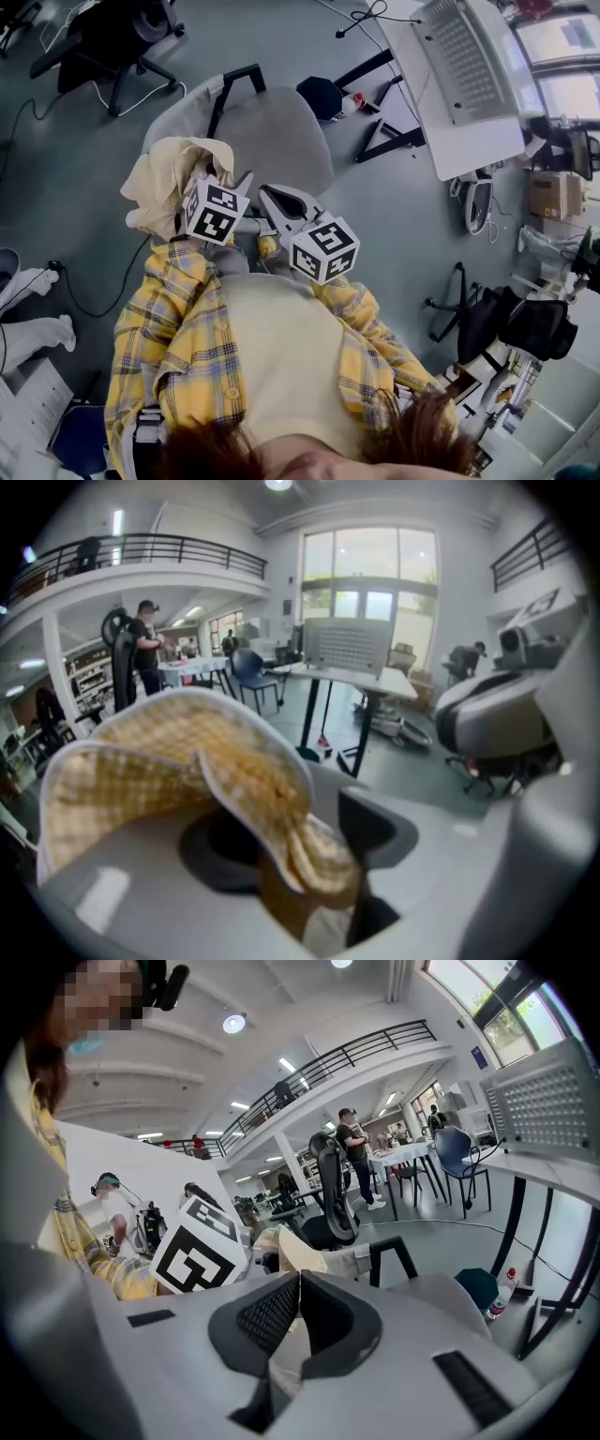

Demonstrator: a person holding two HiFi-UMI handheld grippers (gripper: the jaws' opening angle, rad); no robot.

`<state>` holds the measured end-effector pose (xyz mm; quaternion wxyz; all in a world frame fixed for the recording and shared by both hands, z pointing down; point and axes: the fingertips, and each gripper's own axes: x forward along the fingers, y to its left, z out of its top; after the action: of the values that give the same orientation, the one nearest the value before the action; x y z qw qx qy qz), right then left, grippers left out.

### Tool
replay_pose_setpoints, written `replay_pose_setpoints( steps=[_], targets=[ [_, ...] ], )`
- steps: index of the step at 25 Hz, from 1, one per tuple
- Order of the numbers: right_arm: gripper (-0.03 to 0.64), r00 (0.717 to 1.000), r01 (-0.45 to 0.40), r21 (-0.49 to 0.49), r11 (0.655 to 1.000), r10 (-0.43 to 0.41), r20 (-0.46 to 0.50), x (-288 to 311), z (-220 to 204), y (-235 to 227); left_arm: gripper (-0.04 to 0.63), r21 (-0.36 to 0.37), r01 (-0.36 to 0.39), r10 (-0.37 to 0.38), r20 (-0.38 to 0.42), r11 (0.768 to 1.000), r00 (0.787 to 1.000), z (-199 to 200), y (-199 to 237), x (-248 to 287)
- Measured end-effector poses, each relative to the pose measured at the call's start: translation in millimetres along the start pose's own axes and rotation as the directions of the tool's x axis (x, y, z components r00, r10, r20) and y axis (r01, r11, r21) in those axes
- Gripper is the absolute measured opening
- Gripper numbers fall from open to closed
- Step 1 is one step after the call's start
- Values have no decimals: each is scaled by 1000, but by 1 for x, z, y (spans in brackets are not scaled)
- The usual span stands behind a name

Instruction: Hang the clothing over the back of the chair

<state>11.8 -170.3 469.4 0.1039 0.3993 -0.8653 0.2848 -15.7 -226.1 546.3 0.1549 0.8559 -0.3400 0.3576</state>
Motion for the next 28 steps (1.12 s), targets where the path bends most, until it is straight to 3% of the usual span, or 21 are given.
replay_pose_setpoints(
  steps=[4, 10, 15, 20, 24, 28],
  targets=[
    [15, 1000, 2, -1, 1000, -2, 8, -3, 2, -2, 244, 106, -32, 38, -55, 994, 998, -4, -3, -2],
    [15, 1000, -4, -4, 1000, 4, 13, -6, 3, -1, 247, 204, -68, 87, -85, 977, 993, -4, -4, -7],
    [15, 1000, -10, -8, 1000, 10, 21, -8, 5, -2, 255, 235, -108, 127, -66, 966, 990, -5, -9, -9],
    [15, 1000, -23, -15, 1000, 23, 20, -8, 4, -2, 264, 340, -152, 191, -83, 928, 978, -9, -11, -12],
    [15, 999, -39, -28, 999, 39, 19, -8, 7, 0, 265, 464, -160, 242, -122, 871, 963, -14, -14, -17],
    [15, 998, -58, -55, 997, 60, 23, -7, 12, 4, 265, 424, -137, 205, -121, 895, 971, -15, -21, -20]
  ],
)
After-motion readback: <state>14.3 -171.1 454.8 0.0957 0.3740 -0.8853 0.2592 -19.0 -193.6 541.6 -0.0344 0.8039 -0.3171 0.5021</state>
